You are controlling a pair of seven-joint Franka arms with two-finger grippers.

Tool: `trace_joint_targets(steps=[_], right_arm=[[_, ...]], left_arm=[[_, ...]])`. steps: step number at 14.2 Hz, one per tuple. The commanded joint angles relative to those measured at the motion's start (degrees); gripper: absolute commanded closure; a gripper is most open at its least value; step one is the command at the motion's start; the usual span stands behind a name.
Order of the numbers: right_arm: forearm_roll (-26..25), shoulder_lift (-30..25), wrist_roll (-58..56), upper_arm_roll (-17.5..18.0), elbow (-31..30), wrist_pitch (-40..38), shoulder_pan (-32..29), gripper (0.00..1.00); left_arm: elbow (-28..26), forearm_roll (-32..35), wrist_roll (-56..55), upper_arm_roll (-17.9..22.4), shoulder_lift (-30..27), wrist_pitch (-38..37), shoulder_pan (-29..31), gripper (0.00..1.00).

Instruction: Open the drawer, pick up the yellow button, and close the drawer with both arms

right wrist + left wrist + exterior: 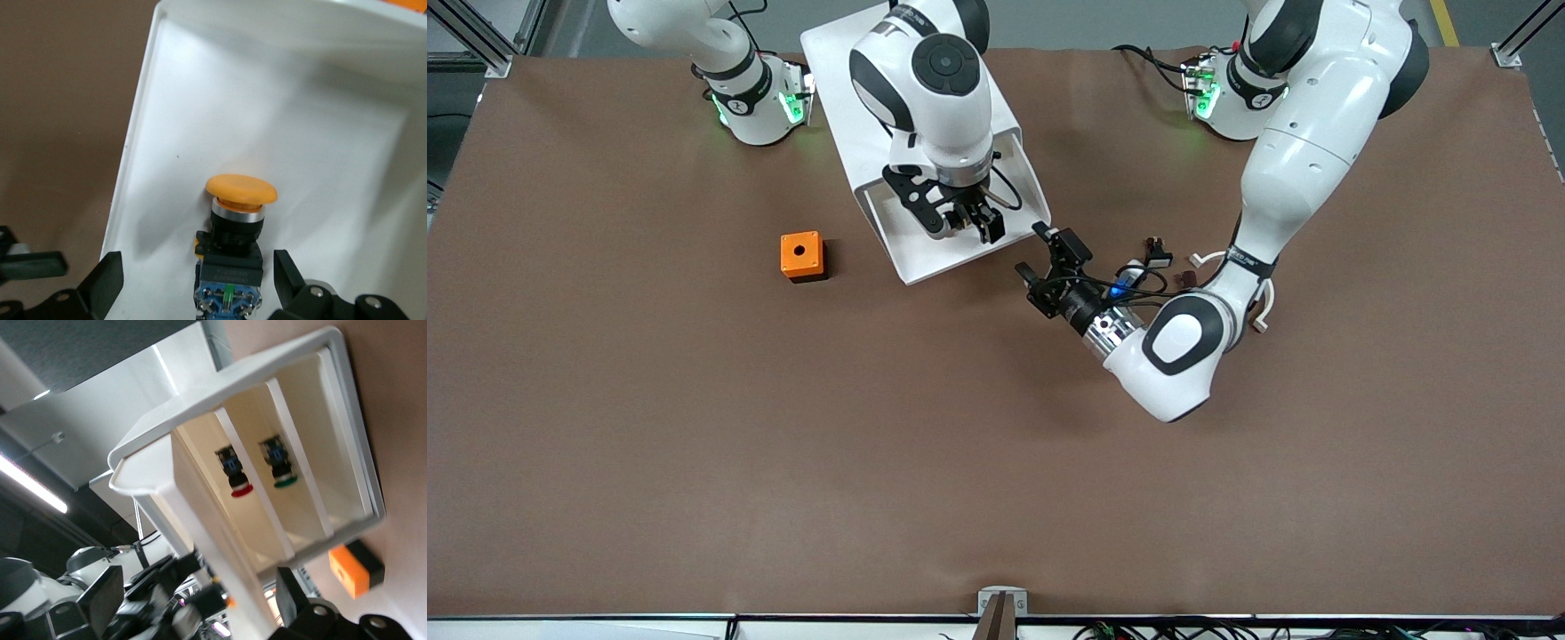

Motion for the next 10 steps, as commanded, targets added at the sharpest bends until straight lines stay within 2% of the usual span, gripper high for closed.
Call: trace_joint_targets(steps=[1,4,8,10], right_arm=[[0.6,0.3,0.8,-0.6,0.1,0.3,1.0,0.02],[0.6,0.3,0.0,-0.6,0.1,-0.7,0.9,0.06],[0.0,0.3,-0.8,-0.7,0.3,-2.4,0.7,0.12],[0.0,0.3,-1.8,-0.7,0.4,-3.2,0.7,0.2]], left_arm=[[5.1,-0.8,8.9,0.1,0.3,-0.4,0.4,0.0],[6.4,2.3,22.0,2.5,-1.0,-0.5,-0.6,0.0],[8.0,9.1,41.3,3.0,-4.9,0.3,-0.8,0.0],[8.2,13.8,49.0,3.3,-7.4,1.7,-0.6,0.0]])
